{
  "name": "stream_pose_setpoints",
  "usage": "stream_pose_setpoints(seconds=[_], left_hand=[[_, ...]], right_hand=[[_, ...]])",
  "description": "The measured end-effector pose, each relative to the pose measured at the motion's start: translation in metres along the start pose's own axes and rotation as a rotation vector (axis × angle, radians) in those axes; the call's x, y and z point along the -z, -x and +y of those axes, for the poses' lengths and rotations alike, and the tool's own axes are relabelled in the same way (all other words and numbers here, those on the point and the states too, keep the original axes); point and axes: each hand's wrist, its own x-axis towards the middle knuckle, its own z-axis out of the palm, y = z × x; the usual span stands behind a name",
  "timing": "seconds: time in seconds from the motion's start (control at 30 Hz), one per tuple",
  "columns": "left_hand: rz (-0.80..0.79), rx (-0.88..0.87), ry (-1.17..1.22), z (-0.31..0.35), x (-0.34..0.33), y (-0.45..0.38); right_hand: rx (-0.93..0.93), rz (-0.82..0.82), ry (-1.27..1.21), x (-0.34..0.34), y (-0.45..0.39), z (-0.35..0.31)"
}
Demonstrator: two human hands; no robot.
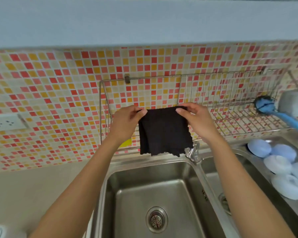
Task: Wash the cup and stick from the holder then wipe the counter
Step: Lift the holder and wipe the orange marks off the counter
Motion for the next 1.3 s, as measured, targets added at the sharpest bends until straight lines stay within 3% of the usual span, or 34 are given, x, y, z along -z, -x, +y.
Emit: stream_pose_setpoints(seconds=[0.27, 0.5, 0.6, 0.7, 0.8, 0.87, 1.0, 1.13, 1.3], left_hand=[[-0.149, 0.122, -0.179, -0.038, -0.031, -0.036], [-0.231, 0.206, -0.424, -0.053, -0.049, -0.052], [-0.189, 0.172, -0.557, -0.055, -0.043, -0.05], [-0.107, 0.201, -0.651, -0.057, -0.034, -0.029], [-0.144, 0.312, -0.644, -0.065, -0.034, -0.007], [-0.159, 0.316, -0.599, -0.07, -0.036, -0.001], [-0.115, 0.315, -0.559, -0.063, -0.037, 0.003], [0.053, 0.215, -0.512, -0.051, -0.032, 0.019], [-0.158, 0.149, -0.756, -0.045, -0.035, 0.071]], right_hand=[[-0.147, 0.0, 0.222, -0.018, -0.046, 0.048], [-0.166, -0.103, 0.533, -0.041, -0.068, 0.069], [-0.072, -0.122, 0.616, -0.041, -0.059, 0.063], [0.025, -0.289, 0.603, -0.042, -0.036, 0.051], [-0.066, -0.544, 0.722, -0.047, -0.022, 0.055], [-0.098, -0.59, 0.774, -0.05, -0.019, 0.055], [-0.137, -0.562, 0.812, -0.054, -0.013, 0.05], [0.008, -0.262, 0.866, -0.054, 0.003, 0.045], [0.124, -0.147, 1.112, -0.064, 0.039, 0.053]])
